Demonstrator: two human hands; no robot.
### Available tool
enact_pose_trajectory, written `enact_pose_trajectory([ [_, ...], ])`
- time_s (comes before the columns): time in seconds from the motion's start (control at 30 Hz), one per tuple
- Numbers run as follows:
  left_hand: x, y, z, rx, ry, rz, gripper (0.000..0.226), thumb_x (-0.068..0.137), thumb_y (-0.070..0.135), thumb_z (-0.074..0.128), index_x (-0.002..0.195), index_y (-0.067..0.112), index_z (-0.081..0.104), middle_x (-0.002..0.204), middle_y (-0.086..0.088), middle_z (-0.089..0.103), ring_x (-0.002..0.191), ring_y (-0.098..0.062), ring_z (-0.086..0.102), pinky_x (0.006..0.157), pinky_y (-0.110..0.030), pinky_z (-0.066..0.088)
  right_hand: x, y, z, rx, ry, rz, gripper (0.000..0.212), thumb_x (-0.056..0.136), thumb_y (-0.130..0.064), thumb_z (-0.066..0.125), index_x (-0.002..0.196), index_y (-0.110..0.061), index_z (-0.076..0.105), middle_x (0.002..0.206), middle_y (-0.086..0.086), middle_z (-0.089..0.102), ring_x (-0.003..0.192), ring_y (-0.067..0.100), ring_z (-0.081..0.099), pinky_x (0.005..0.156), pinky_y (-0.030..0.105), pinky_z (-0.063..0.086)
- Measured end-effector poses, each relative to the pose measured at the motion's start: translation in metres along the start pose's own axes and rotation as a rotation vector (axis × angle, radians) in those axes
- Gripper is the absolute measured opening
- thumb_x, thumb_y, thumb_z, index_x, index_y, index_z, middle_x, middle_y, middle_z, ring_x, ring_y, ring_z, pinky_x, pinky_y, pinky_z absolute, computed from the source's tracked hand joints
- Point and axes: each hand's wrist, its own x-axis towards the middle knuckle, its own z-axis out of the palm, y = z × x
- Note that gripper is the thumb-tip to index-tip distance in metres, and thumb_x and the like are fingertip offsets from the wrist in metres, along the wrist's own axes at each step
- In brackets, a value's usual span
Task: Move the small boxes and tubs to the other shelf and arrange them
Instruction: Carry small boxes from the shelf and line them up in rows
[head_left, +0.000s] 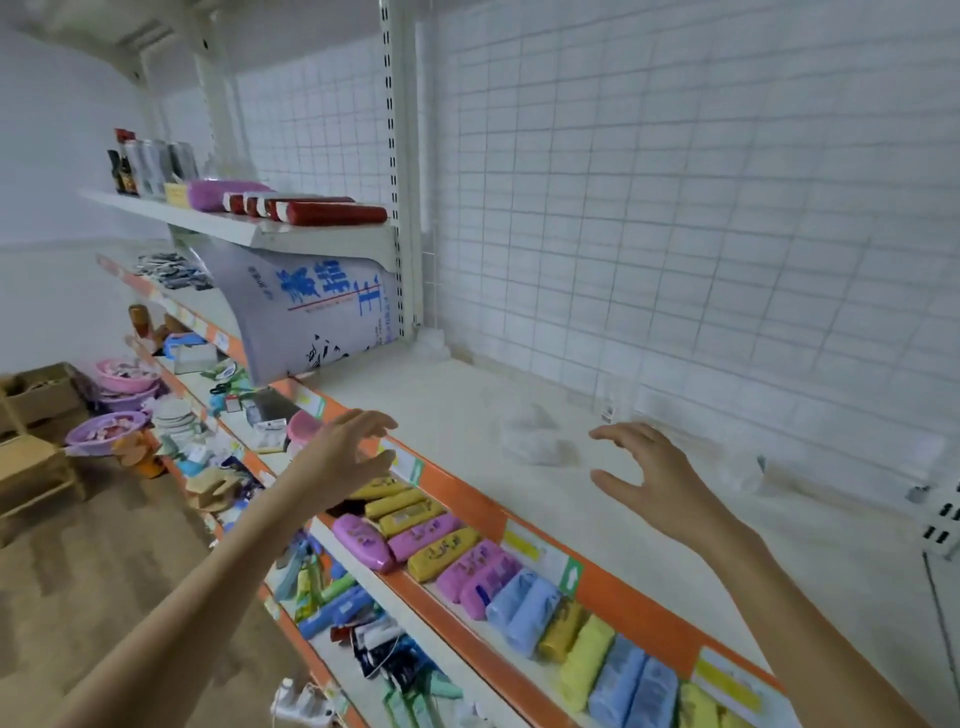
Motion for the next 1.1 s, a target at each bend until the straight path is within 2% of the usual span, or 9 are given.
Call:
enact_pose_trajectory([
  [0.17,0.096,-0.016,0.037,0.015,-0.081,0.048,0.034,0.086,0.026,0.062,0.118,0.019,0.055,0.103,0.005,0.052,0.099,-0.012,0.051,0.086,-0.025,0.040,0.074,0.038,0.025,0.103,-0.049,0.095,0.035,0.085,-0.028,0.064,0.118,-0.031,0.051,0.120,-0.009,0.049,0.109,0.005,0.046,0.098,0.026,0.038],
  [0.27,0.140,-0.026,0.064,0.059,-0.205,0.080,0.041,0.086,0.031,0.061,0.124,0.020,0.050,0.115,0.002,0.051,0.109,-0.015,0.049,0.093,-0.027,0.040,0.104,0.054,0.042,0.146,-0.150,0.136,0.039,0.082,-0.034,0.066,0.115,-0.037,0.045,0.123,-0.011,0.048,0.114,0.005,0.046,0.090,0.020,0.036],
  [0.4,0.180,-0.034,0.100,0.146,-0.378,0.142,0.060,0.083,0.045,0.062,0.134,0.022,0.039,0.129,0.000,0.044,0.115,-0.017,0.046,0.096,-0.031,0.039,0.121,0.061,0.061,0.154,-0.347,0.186,0.065,0.069,-0.046,0.075,0.119,-0.040,0.033,0.126,-0.018,0.039,0.120,-0.002,0.036,0.096,0.019,0.031],
  [0.5,0.202,-0.038,0.127,0.207,-0.445,0.236,0.078,0.080,0.049,0.064,0.143,0.024,0.025,0.143,0.000,0.030,0.126,-0.018,0.038,0.100,-0.032,0.035,0.124,0.062,0.069,0.128,-0.406,0.228,0.068,0.065,-0.039,0.077,0.115,-0.043,0.032,0.120,-0.027,0.036,0.114,-0.010,0.035,0.090,0.014,0.034],
  [0.57,0.217,-0.042,0.143,0.118,-0.472,0.288,0.087,0.075,0.048,0.069,0.144,0.027,0.020,0.147,0.003,0.022,0.130,-0.017,0.034,0.102,-0.034,0.036,0.125,0.063,0.071,0.135,-0.379,0.268,0.060,0.066,-0.033,0.076,0.110,-0.040,0.037,0.113,-0.031,0.037,0.109,-0.013,0.037,0.082,0.012,0.039],
  [0.63,0.233,-0.044,0.155,-0.008,-0.520,0.311,0.090,0.072,0.044,0.074,0.143,0.031,0.022,0.148,0.006,0.015,0.131,-0.016,0.033,0.104,-0.035,0.036,0.125,0.066,0.074,0.156,-0.322,0.300,0.052,0.068,-0.030,0.076,0.105,-0.038,0.040,0.111,-0.026,0.042,0.108,-0.009,0.041,0.085,0.017,0.043],
  [0.8,0.266,-0.047,0.179,-0.224,-0.682,0.484,0.072,0.073,0.032,0.077,0.132,0.040,0.035,0.142,0.019,0.009,0.130,-0.001,0.017,0.102,-0.019,0.029,0.124,0.072,0.077,0.195,-0.210,0.402,0.048,0.066,-0.027,0.077,0.101,-0.035,0.047,0.112,-0.017,0.047,0.106,-0.001,0.049,0.090,0.023,0.045],
  [0.97,0.295,-0.069,0.187,-0.353,-0.687,0.579,0.068,0.055,0.069,0.070,0.110,0.068,0.031,0.125,0.038,0.026,0.127,0.003,0.027,0.102,-0.007,0.020,0.128,0.069,0.095,0.204,0.007,0.513,0.043,0.064,-0.021,0.079,0.094,-0.029,0.050,0.107,-0.005,0.047,0.101,0.014,0.051,0.090,0.030,0.045],
  [1.1,0.308,-0.095,0.195,-0.520,-0.757,0.629,0.074,0.056,0.082,0.056,0.121,0.054,0.037,0.133,0.026,0.033,0.125,0.009,0.030,0.106,-0.014,0.027,0.132,0.061,0.111,0.163,0.138,0.580,0.041,0.061,-0.032,0.077,0.091,-0.031,0.049,0.103,-0.009,0.045,0.098,0.014,0.049,0.084,0.028,0.048],
])
